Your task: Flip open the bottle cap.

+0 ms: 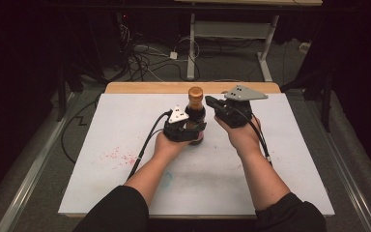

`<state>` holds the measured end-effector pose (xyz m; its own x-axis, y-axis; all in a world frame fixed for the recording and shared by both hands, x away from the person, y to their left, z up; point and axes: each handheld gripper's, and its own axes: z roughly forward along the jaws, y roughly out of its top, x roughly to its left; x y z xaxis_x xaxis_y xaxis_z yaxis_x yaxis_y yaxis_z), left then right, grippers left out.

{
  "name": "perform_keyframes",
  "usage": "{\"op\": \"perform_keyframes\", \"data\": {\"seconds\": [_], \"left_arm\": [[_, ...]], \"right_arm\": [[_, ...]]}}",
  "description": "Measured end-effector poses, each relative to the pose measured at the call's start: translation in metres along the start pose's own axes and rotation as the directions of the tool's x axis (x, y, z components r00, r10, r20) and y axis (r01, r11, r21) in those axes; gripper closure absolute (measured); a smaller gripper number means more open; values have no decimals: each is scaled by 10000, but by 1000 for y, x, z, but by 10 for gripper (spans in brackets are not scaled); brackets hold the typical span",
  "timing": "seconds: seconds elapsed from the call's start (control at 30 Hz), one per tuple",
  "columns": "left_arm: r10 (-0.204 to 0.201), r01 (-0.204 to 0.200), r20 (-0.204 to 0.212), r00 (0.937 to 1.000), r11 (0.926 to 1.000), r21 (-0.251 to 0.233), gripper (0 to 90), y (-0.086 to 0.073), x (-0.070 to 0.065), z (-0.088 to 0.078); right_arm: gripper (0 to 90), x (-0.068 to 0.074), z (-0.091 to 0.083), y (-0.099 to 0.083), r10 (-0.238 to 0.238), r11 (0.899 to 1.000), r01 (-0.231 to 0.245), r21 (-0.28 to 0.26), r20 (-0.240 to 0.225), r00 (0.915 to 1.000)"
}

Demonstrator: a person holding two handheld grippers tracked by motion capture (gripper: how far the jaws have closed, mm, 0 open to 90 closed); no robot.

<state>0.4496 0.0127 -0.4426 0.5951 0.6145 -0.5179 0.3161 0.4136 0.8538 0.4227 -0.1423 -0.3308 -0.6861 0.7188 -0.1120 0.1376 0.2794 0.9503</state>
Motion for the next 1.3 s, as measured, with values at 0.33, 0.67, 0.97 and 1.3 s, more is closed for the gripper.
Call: {"op": "perform_keyframes", "data": {"seconds": [0.33,0.67,0.97,1.3], "left_arm": [[-5,5,-7,10000,10000,-14,286,0,0,0],[-67,67,-7,10000,9999,-118,287,-1,-1,1],[-48,47,-67,10000,9998,-184,289,-2,-2,1],[-23,17,-211,9998,9996,-290,292,-2,-3,2]], "right_arm": [[900,2,3,7,-192,9997,192,138,-1,9998],[900,2,3,11,-257,9991,258,342,-45,9997],[900,0,3,19,-319,9965,329,769,-140,9994],[900,0,3,24,-374,9942,380,1010,-78,9993]]}}
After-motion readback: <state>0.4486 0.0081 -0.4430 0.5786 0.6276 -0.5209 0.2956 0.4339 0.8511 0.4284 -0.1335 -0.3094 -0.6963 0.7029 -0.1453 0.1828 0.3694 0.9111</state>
